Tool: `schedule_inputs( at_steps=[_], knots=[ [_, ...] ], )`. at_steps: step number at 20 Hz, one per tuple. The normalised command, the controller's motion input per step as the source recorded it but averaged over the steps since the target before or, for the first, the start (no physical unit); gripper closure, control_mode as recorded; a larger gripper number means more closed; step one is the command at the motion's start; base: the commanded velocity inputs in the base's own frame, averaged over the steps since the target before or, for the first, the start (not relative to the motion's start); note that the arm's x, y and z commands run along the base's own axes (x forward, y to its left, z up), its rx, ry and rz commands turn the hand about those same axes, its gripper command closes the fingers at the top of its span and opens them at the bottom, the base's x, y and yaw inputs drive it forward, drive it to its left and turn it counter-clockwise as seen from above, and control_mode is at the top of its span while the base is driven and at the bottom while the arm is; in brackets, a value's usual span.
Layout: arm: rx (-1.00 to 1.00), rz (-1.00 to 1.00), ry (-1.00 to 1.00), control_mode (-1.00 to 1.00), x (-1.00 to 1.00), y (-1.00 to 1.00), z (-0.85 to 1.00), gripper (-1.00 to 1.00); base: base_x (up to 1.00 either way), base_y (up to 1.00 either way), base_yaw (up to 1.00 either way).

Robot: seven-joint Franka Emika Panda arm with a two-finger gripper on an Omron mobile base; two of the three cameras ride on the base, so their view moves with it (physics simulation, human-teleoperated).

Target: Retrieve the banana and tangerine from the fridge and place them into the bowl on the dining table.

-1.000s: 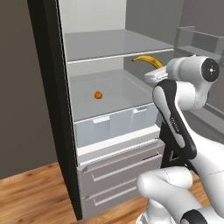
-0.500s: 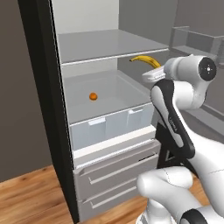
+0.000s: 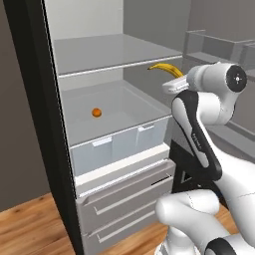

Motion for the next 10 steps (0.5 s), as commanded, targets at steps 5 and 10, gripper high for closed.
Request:
schedule_inputs(
  at_steps=[5, 10],
  knots=[
    [0.0, 0.0, 0.0, 1.0, 0.0, 0.0, 0.0, 1.0, -0.9, 0.7, 0.06],
    [0.0, 0.0, 0.0, 1.0, 0.0, 0.0, 0.0, 1.0, -0.52, 0.29, 0.71]
  ],
)
